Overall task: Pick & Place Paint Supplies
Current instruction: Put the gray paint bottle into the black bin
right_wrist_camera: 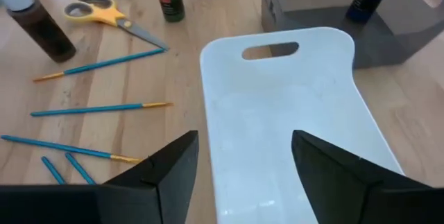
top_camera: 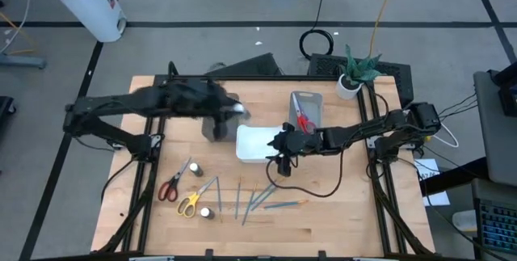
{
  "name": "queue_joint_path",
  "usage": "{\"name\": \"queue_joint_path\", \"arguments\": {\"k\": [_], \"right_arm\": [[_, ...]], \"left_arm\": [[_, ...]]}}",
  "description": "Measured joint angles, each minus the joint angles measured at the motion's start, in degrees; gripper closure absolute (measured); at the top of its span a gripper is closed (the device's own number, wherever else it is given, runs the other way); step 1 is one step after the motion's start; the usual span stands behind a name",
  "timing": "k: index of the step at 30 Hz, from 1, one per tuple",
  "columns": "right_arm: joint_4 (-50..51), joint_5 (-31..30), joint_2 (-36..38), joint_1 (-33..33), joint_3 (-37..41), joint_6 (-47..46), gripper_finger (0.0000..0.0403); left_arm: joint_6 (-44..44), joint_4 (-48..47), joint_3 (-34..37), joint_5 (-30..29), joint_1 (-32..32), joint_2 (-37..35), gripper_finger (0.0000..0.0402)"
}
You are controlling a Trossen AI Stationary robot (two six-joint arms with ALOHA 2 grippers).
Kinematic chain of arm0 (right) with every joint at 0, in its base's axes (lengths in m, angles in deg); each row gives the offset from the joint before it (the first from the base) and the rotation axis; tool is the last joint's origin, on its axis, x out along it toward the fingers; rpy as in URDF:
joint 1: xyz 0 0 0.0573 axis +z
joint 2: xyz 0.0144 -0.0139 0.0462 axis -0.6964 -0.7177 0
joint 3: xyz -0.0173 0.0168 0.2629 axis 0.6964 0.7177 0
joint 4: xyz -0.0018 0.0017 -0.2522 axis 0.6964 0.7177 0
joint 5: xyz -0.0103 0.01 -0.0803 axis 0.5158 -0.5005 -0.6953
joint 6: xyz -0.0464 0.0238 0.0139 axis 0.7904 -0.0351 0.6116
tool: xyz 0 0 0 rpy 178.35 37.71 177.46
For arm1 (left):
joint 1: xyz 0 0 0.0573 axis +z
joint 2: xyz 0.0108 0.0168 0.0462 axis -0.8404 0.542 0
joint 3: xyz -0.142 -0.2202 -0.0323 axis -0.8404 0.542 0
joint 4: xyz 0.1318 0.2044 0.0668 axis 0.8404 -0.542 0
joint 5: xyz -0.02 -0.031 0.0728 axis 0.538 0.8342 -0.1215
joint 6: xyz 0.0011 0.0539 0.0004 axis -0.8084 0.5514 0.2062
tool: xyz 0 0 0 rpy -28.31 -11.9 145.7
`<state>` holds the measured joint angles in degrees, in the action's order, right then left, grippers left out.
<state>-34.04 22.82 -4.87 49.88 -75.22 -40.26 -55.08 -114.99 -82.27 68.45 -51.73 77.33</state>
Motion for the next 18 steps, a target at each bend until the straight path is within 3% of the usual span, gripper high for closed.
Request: {"name": "queue_joint_path", "arguments": {"k": [3, 9, 13, 15, 18], "right_arm": [[-0.1, 0.0, 0.1, 0.0, 0.0, -1.1, 0.0173], [-1.8, 0.0, 1.7, 0.4, -0.1, -1.1, 0.0179], [-2.9, 0.1, 2.3, 0.9, -0.1, -0.6, 0.0184], [-3.4, 0.2, 2.3, 1.0, -0.1, 0.0, 0.0185], [-4.6, 0.2, 2.3, 0.9, -0.1, 0.9, 0.0185]], "left_arm": [[-1.7, -0.1, 3.4, -2.8, 3.7, -3.8, 0.0283], [-6.2, 8.3, 19.7, -1.4, 12.8, -6.1, 0.0283], [-8.4, 15.2, 27.0, 1.7, 19.1, -3.9, 0.0283], [-9.3, 17.8, 28.6, 4.8, 20.8, -1.9, 0.0283], [-8.8, 20.1, 28.8, 5.0, 22.3, 1.2, 0.0283]]}}
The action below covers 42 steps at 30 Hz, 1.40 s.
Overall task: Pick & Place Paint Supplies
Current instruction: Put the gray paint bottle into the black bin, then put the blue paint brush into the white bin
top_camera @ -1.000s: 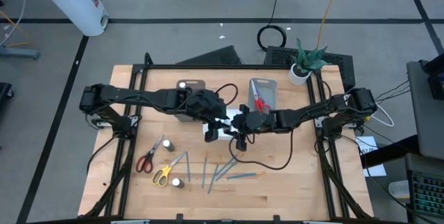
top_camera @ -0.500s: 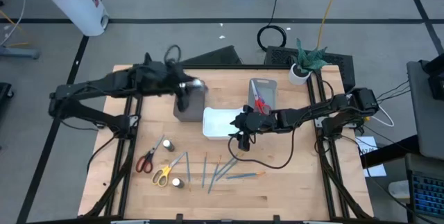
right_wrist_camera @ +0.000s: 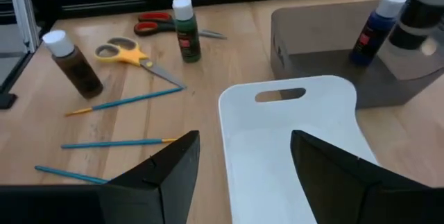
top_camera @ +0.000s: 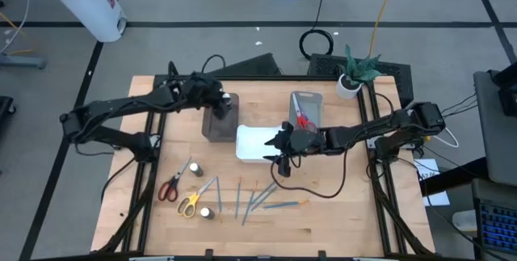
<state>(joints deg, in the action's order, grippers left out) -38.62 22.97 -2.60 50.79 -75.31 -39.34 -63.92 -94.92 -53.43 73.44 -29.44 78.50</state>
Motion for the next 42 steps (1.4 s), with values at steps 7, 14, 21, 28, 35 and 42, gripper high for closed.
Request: {"name": "queue_joint_path", "arguments": {"k": [7, 14, 21, 28, 35, 42], "right_arm": [[0.1, 0.0, 0.0, 0.3, 0.0, 0.2, 0.0186], [0.2, 0.0, 0.0, 1.4, 0.0, 0.5, 0.0186], [0.3, 0.0, 0.0, 1.3, 0.0, 0.5, 0.0186], [0.5, -0.1, 0.0, 2.0, 0.0, 0.5, 0.0186], [0.5, -0.1, 0.0, 2.1, 0.0, 0.5, 0.0186], [0.5, -0.1, 0.0, 2.1, 0.0, 0.9, 0.0186]], "left_arm": [[0.3, 2.5, -0.1, -3.7, 0.7, 6.7, 0.0283], [0.2, 5.6, -0.1, -4.3, 0.6, 11.8, 0.0283], [-0.2, 7.9, -0.1, -3.4, 0.6, 14.7, 0.0283], [-1.7, 7.7, -0.1, -3.4, 0.6, 15.2, 0.0283], [-1.7, 7.1, -0.1, -3.4, 0.6, 15.3, 0.0187], [-1.3, 6.8, -0.5, -3.4, 0.6, 12.3, 0.0110]]}}
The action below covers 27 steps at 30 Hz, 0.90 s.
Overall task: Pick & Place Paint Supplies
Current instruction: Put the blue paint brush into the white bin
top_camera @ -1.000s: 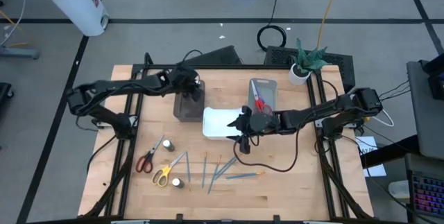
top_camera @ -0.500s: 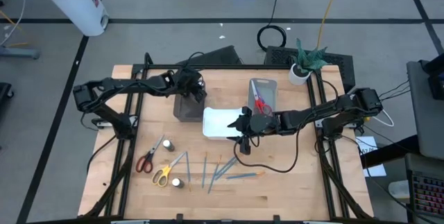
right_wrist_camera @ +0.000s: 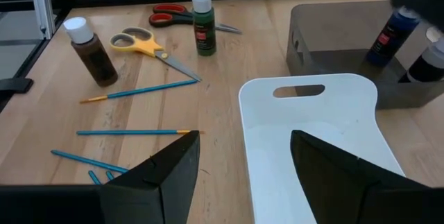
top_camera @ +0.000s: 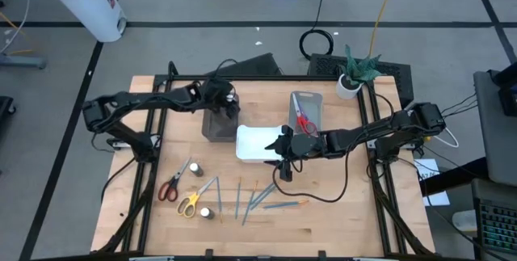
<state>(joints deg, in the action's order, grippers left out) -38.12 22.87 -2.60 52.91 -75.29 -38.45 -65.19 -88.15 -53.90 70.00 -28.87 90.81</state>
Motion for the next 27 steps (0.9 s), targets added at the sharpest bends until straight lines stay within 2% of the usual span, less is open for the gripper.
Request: {"name": "queue_joint_path", "arguments": {"k": [8, 16, 20, 27], "right_arm": [[1.9, 2.1, 1.5, 0.9, 0.1, -0.4, 0.0186], [9.7, 2.9, 9.6, 7.9, 0.1, -0.5, 0.0186], [13.6, 1.7, 13.4, 13.2, 0.0, -1.2, 0.0186], [19.0, -3.2, 19.3, 23.1, 0.0, -6.4, 0.0186]], "left_arm": [[-0.5, -5.4, -1.7, 0.6, -0.2, -11.0, 0.0080], [1.4, -15.6, -1.2, 6.3, -2.0, -30.1, 0.0078], [3.2, -18.1, 2.3, 5.2, -6.6, -40.6, 0.0078], [1.5, -17.5, 12.9, 0.8, -13.6, -59.8, 0.0078]]}}
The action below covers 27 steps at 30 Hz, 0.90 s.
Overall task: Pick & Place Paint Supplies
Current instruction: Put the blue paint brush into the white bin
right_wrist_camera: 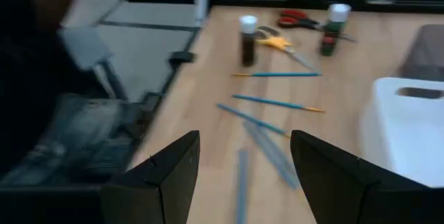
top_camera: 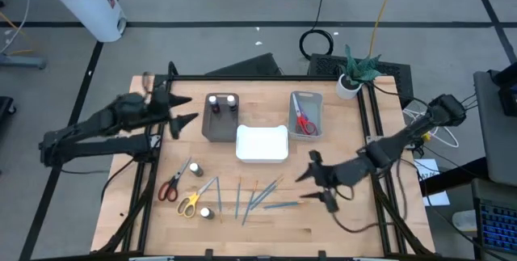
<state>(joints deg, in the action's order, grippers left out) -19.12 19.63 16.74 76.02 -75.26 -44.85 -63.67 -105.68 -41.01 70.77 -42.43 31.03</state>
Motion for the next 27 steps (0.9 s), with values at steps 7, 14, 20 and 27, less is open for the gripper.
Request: {"name": "queue_joint_path", "arguments": {"k": [7, 14, 20, 27], "right_arm": [[-2.8, 0.1, 0.6, 7.6, 5.3, -0.9, 0.0186], [-15.7, -3.3, -2.6, 8.3, 15.3, -3.7, 0.0186], [-15.4, -5.9, -10.0, 8.3, 17.5, -7.6, 0.0186], [-15.1, -5.9, -18.8, 8.3, 17.5, -7.2, 0.0186]], "left_arm": [[-0.2, 0.3, 7.0, -0.7, -1.8, -12.1, 0.0078], [-2.1, 0.5, 8.1, -0.7, -1.8, -13.8, 0.0078], [-1.6, 0.5, 8.1, -0.7, -1.8, -13.7, 0.0078], [-2.0, 0.5, 8.1, -0.7, -1.7, -13.7, 0.0078]]}}
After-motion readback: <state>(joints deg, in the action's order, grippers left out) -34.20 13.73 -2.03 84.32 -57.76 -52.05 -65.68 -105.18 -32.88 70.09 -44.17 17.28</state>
